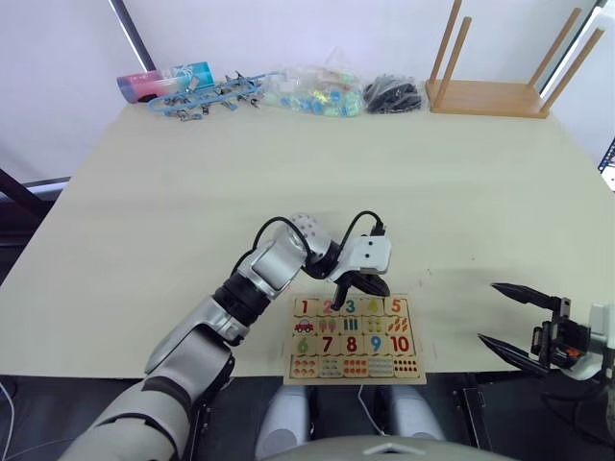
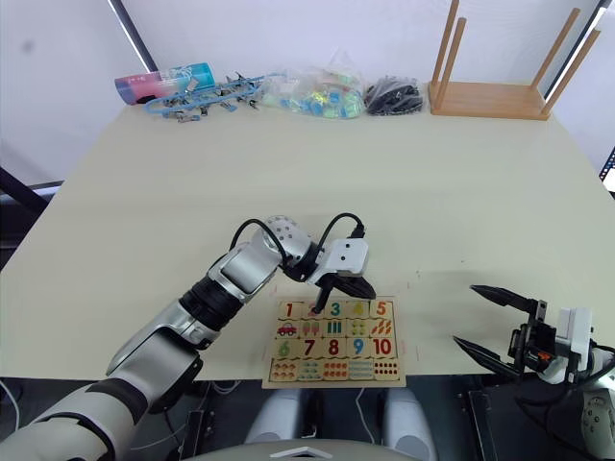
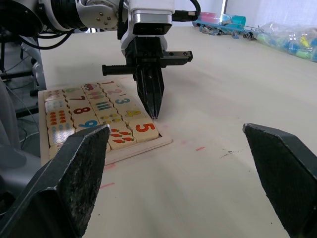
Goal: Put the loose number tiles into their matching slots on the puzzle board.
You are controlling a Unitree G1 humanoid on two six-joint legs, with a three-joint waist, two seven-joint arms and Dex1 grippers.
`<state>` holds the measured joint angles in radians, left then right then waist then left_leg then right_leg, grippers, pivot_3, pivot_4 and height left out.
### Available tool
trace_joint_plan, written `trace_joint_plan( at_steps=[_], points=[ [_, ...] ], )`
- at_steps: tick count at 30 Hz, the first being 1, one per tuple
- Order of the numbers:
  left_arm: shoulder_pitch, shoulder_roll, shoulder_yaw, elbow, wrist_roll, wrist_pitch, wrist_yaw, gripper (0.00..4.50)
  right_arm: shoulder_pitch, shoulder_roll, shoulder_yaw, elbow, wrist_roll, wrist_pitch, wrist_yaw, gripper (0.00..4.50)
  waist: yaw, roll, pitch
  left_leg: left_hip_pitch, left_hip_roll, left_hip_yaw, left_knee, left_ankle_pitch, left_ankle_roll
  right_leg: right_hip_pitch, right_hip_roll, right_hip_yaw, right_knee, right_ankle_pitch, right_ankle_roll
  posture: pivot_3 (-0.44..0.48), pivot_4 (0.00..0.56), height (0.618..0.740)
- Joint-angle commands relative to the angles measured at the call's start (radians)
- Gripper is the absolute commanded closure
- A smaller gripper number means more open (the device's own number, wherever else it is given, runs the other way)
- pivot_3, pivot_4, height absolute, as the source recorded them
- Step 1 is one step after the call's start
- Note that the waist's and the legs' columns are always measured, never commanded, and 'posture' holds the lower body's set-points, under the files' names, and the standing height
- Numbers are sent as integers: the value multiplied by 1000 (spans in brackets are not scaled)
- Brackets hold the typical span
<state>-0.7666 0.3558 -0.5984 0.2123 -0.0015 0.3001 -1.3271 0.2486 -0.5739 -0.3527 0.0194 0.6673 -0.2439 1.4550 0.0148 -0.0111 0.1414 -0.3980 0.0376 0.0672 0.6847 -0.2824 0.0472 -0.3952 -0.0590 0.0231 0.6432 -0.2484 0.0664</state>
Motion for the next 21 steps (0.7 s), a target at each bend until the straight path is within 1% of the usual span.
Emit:
trace_joint_plan(
  at_steps=[1,15,18,21],
  points=[
    [6,-3,9,-32,-4,-2,-4,4428,-1,-12,-22,-7,7,-12,3,0,0,0,0,0,0,0,0,0,0,0,0,0,0,0,0,0,150,737],
    [14,-3,5,-37,2,-7,-7,4428,-1,-12,-21,-2,4,-17,7,0,0,0,0,0,0,0,0,0,0,0,0,0,0,0,0,0,150,737],
    [7,-8,21,-27,-1,-8,8,4428,0,-11,-22,0,6,-17,8,0,0,0,0,0,0,0,0,0,0,0,0,0,0,0,0,0,150,737],
    [2,-16,62,-22,-32,-10,22,4428,-1,-7,-19,4,5,-18,8,0,0,0,0,0,0,0,0,0,0,0,0,0,0,0,0,0,150,737]
  ],
)
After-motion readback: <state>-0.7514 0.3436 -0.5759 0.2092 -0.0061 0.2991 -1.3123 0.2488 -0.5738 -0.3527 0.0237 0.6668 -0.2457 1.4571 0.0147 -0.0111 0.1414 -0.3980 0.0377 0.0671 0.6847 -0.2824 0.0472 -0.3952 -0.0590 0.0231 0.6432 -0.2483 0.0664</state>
